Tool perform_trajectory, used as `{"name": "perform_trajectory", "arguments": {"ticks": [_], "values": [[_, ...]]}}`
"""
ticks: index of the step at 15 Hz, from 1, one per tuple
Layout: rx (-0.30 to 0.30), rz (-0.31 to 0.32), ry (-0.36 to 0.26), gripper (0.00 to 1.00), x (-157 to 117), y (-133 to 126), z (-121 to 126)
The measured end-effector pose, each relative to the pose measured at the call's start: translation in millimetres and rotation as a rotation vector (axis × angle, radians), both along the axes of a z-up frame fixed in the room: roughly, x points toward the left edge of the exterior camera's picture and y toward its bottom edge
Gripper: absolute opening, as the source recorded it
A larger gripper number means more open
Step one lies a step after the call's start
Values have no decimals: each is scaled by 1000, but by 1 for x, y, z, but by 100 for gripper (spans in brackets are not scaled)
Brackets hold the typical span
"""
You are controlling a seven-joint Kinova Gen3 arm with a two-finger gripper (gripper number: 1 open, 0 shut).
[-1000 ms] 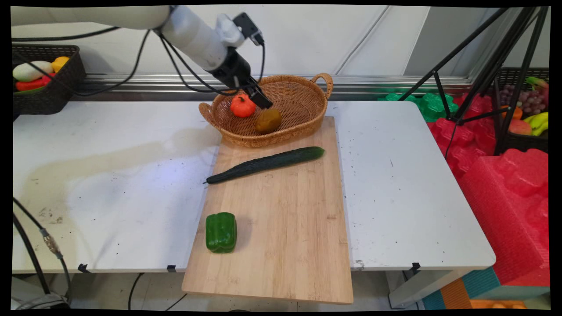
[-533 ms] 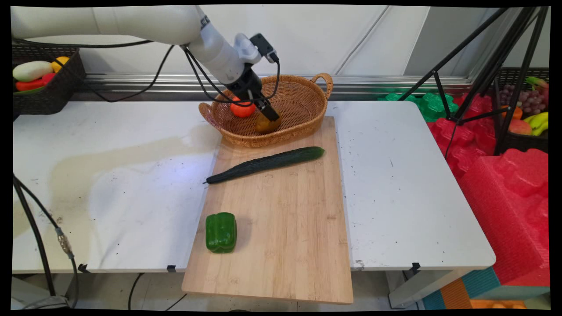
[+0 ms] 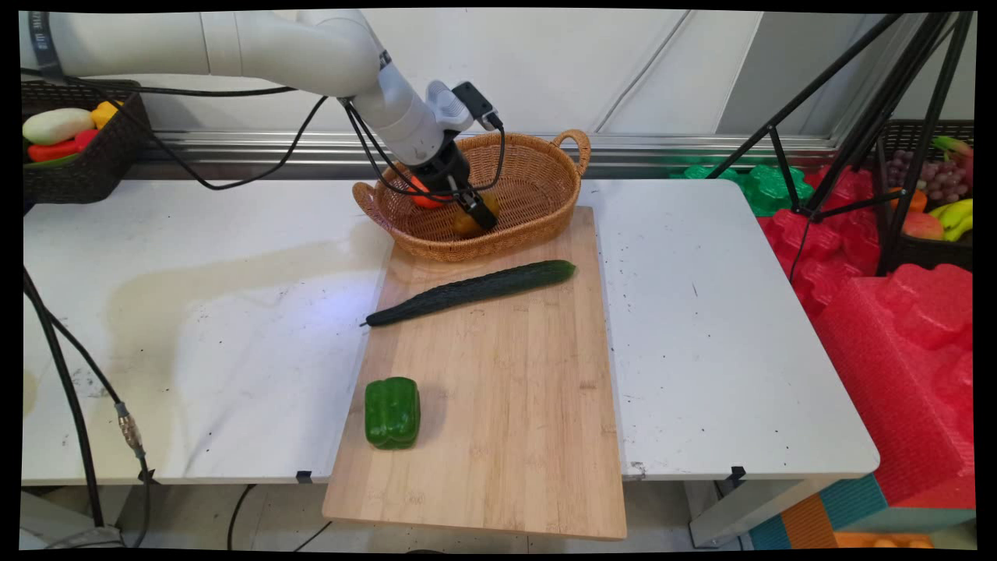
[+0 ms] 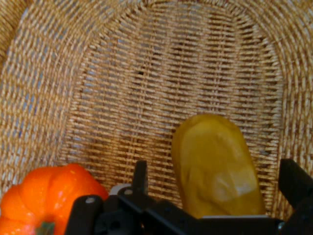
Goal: Pick up the potato from the vegetable basket, then place the picked object on the cutting board
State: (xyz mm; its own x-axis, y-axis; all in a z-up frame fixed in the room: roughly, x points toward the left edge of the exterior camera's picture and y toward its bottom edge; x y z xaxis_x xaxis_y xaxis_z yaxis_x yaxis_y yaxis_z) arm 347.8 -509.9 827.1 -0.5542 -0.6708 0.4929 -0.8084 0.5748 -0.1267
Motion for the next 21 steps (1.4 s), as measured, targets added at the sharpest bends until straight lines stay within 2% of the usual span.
{"name": "perform_trajectory", "arguments": {"ticks": [1, 2, 7, 11, 16, 21], "values": [[6, 7, 0, 100, -1, 0, -2], [9, 13, 0, 0, -1, 0, -4], [6, 39, 6, 0, -4, 5, -2], [-27, 47, 18, 0, -6, 13, 14], [-124, 37, 45, 0, -6, 33, 61], [-196, -15, 67, 0, -3, 60, 98]]}}
